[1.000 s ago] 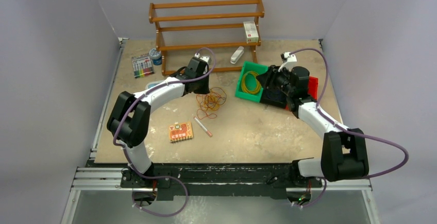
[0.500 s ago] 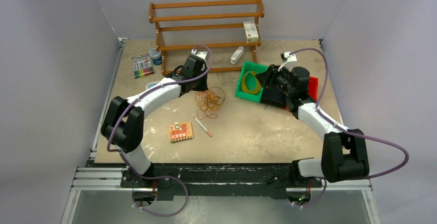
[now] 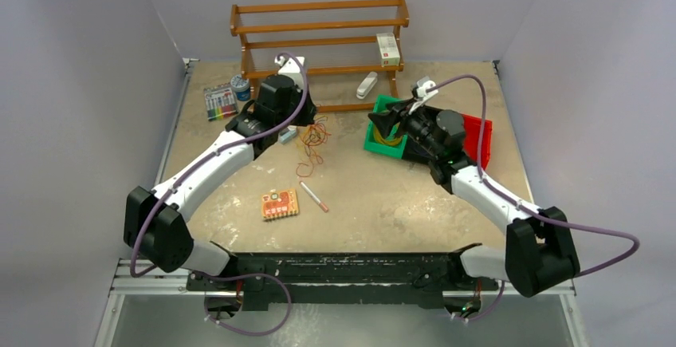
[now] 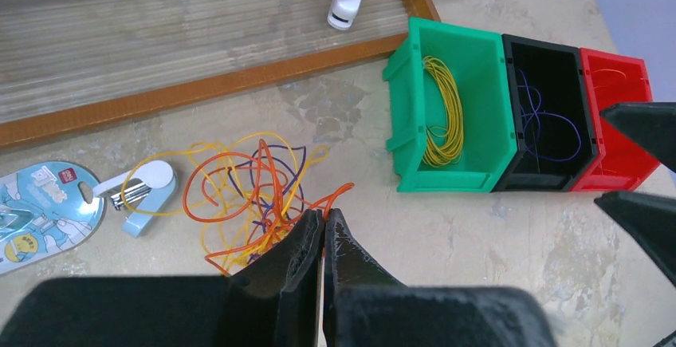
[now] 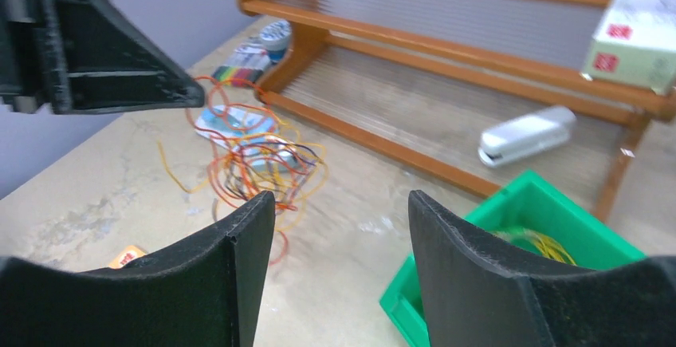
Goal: Untangle the cables
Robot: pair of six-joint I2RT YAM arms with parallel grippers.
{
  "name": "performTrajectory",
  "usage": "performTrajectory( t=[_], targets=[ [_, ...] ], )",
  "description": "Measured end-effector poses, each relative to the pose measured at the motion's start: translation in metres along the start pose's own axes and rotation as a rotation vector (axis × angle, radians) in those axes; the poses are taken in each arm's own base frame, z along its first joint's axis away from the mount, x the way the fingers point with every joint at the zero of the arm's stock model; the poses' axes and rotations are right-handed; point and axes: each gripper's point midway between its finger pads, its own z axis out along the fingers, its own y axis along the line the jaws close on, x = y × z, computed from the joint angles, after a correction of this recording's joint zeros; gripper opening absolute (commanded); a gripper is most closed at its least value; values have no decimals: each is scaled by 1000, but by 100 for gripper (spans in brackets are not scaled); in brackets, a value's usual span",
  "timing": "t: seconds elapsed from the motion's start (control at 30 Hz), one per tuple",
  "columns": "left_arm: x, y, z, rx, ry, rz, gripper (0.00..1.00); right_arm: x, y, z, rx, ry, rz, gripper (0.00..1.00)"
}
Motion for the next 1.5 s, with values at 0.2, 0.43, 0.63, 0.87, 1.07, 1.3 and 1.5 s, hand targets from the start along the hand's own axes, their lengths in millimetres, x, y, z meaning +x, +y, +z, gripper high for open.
performTrajectory(
  t=[0.2,0.43,0.63,0.87,1.07,1.3,1.5],
  targets=[
    [-6,-2,-8,12,-16,19,0,-14,47,15,-135,-100,-88,66],
    [-20,-16,-24,81,-48,38,0,-6,90,28,-267,-201,-179,68],
    [-23,-29,-33,153,-49,50,0,7,113,39,-331,-240,-229,68],
    [-23,-38,-39,207,-42,59,0,17,119,51,-362,-250,-257,70],
    [-25,-47,-43,255,-46,58,0,14,122,58,-376,-274,-276,70],
    [-25,-55,-45,297,-42,47,0,18,122,69,-378,-272,-275,70],
    [-24,-60,-47,327,-35,49,0,22,119,86,-370,-273,-273,59]
  ],
)
